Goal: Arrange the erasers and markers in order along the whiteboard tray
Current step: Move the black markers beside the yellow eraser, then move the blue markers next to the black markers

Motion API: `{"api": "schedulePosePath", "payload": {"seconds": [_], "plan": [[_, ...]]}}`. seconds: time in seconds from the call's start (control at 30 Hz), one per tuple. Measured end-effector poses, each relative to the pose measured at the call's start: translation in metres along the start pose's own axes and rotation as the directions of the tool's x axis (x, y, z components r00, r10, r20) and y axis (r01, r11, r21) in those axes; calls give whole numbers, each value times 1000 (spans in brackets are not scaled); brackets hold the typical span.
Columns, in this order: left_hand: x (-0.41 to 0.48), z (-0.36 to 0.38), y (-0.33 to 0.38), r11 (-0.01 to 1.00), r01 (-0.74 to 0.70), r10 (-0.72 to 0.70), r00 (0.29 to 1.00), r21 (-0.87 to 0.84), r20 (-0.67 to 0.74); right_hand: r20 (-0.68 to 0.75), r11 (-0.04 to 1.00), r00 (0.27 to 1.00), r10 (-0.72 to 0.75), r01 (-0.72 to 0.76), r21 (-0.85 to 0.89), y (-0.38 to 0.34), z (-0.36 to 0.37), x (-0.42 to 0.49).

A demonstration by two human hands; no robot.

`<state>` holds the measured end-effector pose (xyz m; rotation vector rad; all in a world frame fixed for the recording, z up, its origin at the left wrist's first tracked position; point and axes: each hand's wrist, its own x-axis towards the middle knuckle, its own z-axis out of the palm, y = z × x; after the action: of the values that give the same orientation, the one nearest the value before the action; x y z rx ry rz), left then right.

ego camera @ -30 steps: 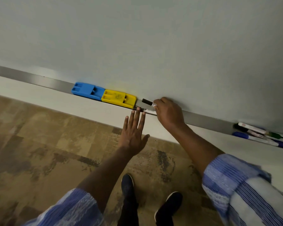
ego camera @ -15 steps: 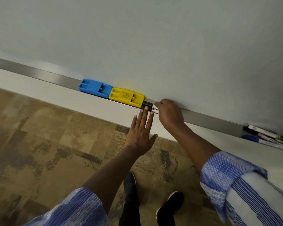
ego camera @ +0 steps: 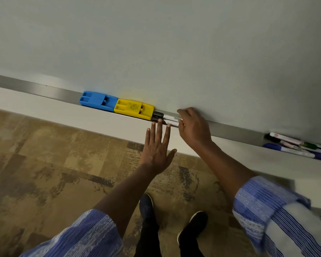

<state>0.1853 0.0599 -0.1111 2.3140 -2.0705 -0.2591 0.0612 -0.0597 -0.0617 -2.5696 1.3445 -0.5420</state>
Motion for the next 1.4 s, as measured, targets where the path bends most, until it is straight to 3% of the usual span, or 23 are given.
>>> {"api": "schedulePosePath", "payload": {"seconds": [0.3,0.63,0.97,1.4], "plan": [[24,-2,77,985,-171,171,985,-9,6,-87,989,986,143,-145,-17,76,-41,-67],[51,8,174,915,-403,403,912,-13,75,-196,942,929,314,-330,-59,158,-87,-135],[60,18,222,897,-437,432,898,59,86,-337,855,827,450,-508,-105,248,-124,-172],[60,22,228,899,-432,428,901,70,66,-257,885,888,381,-431,-178,279,-125,-167]]}}
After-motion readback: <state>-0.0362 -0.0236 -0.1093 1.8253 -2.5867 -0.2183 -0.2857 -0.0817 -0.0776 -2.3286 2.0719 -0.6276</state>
